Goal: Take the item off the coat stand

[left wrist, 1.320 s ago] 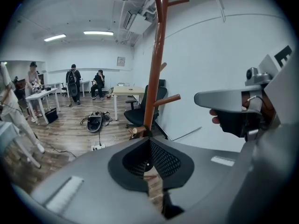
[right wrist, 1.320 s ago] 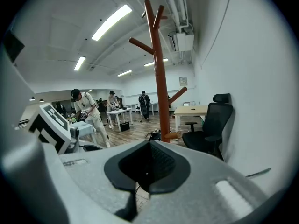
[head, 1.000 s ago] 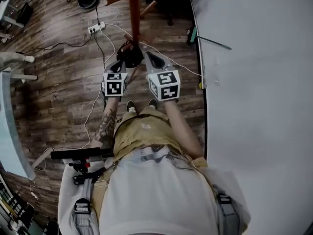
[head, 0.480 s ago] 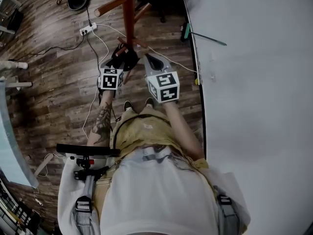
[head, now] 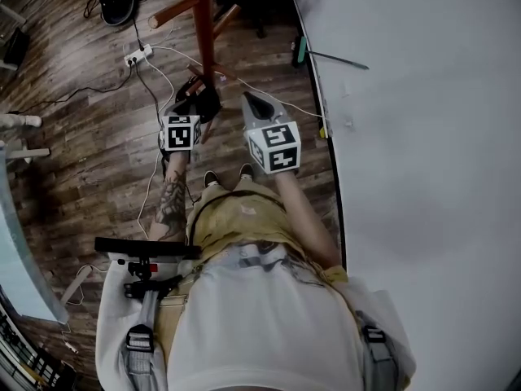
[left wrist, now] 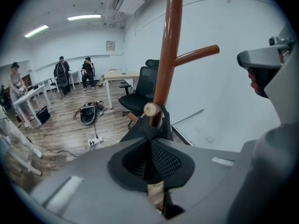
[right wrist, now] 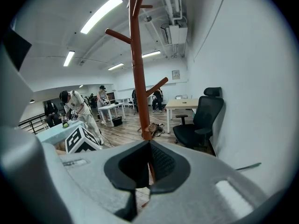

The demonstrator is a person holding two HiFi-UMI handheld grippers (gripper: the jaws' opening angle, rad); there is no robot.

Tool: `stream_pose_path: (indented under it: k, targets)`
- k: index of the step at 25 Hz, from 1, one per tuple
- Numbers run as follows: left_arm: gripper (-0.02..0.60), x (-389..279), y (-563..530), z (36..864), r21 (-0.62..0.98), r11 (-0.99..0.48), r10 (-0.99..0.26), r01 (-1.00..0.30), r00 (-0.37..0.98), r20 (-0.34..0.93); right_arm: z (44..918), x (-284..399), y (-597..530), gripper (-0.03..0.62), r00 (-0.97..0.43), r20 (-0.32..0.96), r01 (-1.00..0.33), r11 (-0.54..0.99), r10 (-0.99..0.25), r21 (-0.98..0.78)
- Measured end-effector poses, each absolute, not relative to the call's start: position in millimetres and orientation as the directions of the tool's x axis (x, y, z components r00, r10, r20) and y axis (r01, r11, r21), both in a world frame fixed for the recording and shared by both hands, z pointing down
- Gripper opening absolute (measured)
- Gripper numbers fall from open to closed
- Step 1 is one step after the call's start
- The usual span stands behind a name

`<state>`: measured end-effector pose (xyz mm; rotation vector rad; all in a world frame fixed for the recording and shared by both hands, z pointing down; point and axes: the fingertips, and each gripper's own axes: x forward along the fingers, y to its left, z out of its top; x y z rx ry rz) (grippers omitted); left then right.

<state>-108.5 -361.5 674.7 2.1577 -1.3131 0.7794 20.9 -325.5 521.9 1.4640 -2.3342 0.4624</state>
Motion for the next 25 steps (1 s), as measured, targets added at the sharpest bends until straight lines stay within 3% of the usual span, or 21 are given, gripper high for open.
stream_pose_path:
  k: [6,19,25]
  targets:
    - [0.011,-120.4,-304.9,614.4,0.132,-0.392,-0.676,-0.911,0.382,0.63,493.5,12.1,-285.9,0.0,-0.428,0.412,-0.897,0.433,-0.805,-0.086]
    - [0.011,-148.8,-329.9,510.3,0.122,-0.323,-0.811,-0.938,0.341,0.475,483.5,-32.7,-349.1,0.0,-0.55,0.346,-0.825,0.56,-0.76,-0.08]
    - [0.009,-158.4,-336.2,448.0,0.084,-0.307,-0.871,-0.948,0.316,0.377,436.3,-40.4,-361.6,0.0,-0.564,0.247,-0.818,0.573,-0.788,-0.042]
